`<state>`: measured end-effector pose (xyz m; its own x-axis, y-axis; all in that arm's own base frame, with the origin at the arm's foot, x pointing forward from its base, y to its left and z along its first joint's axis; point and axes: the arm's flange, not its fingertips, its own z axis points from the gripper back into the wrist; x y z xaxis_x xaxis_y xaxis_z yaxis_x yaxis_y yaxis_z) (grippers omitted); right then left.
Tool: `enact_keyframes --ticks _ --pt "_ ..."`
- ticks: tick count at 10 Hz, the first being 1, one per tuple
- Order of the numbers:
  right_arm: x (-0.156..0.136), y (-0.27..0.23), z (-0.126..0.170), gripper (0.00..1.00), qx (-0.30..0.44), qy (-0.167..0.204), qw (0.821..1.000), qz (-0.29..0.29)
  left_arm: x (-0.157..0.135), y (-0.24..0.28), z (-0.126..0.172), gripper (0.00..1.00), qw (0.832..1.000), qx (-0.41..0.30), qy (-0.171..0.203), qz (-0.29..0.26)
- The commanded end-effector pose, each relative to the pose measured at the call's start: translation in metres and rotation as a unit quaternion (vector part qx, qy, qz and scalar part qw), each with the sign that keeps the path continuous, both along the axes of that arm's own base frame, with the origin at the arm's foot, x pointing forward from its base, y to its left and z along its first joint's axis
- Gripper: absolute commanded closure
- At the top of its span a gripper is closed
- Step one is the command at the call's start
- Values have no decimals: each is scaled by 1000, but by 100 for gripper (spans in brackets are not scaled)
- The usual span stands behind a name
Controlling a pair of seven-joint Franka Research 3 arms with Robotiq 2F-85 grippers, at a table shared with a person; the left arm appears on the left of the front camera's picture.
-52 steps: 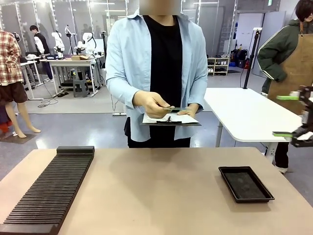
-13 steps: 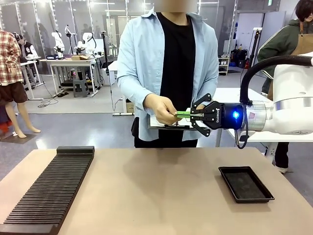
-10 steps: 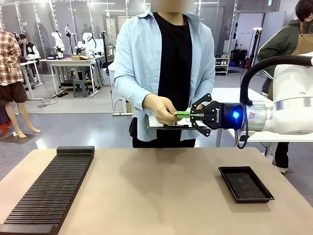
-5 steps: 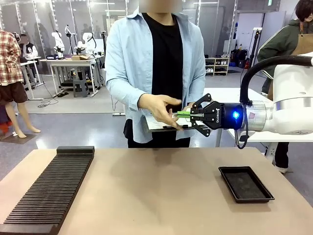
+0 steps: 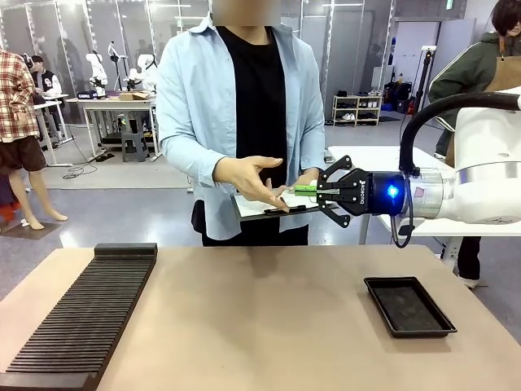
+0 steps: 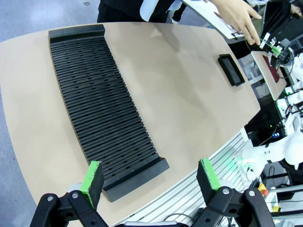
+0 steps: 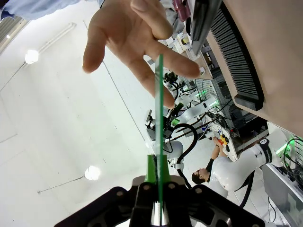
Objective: Inspect the PCB.
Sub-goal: Place the Blank PCB in the ESD tray.
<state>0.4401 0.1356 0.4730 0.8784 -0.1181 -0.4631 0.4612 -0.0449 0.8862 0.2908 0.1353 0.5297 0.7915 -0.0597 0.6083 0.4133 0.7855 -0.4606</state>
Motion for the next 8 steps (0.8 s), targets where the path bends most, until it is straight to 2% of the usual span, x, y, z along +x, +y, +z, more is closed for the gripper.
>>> enact_keyframes --ticks 1,2,3,4,5,6,7,8 --pt "-1 2 1 100 0 -2 1000 2 -1 -1 1 0 1000 8 6 6" --pt "0 0 0 97 0 0 1000 0 -1 -1 1 0 1000 8 6 6" --pt "-20 -2 26 97 -21 -83 996 32 -1 -1 1 0 1000 8 6 6" --pt "-38 -10 38 97 -45 -141 987 56 -1 -1 1 0 1000 8 6 6" --pt "-50 -23 45 97 -91 -188 977 52 -1 -1 1 0 1000 8 6 6" --pt "-63 -36 46 97 -164 -237 955 66 -1 -1 1 0 1000 8 6 6" --pt "-74 -51 43 97 -247 -277 925 86 -1 -1 1 0 1000 8 6 6" --pt "-77 -64 38 97 -294 -299 902 107 -1 -1 1 0 1000 8 6 6"
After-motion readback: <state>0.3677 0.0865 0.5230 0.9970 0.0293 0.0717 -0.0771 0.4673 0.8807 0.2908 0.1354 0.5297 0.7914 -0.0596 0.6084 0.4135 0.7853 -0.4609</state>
